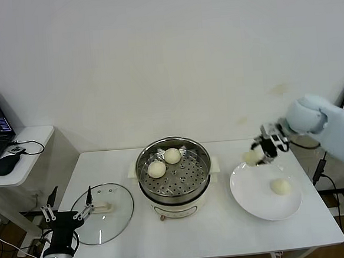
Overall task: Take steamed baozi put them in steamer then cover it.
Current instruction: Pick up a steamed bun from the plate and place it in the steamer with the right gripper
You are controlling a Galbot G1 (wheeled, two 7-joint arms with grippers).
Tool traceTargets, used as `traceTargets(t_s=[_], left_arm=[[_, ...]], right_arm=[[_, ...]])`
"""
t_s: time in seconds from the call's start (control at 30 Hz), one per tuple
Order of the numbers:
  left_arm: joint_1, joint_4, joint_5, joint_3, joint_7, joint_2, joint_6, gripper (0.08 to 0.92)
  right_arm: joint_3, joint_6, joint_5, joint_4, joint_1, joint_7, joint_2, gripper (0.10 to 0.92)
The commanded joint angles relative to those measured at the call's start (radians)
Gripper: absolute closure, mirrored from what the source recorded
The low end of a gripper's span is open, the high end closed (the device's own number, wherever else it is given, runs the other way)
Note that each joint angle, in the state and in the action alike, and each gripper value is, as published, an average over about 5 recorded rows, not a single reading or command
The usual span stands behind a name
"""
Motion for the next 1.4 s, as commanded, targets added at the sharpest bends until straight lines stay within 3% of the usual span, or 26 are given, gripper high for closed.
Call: traceTargets(t_s=[0.03,0.63,1.4], left_arm=[[0.003,0.000,-0.002,-0.009,-0.001,-0.004,-0.001,0.177],[0.002,-0.012,-0.001,-0.028,-0.003,-0.026,-0.003,0.177],[0.001,-0.012,-0.002,-0.025,-0.006,-0.031,-0.008,0.177]], right_arm=[[-0.165,0.018,0.139,0.015,0.220,0.059,0.244,0.431],[-0.300,0.354,0.008,-0.058,0.091,0.111,0.495,0.431],[-0.334,0.443,-0.094,-0.059,0.070,0.104,0.503,0.423]])
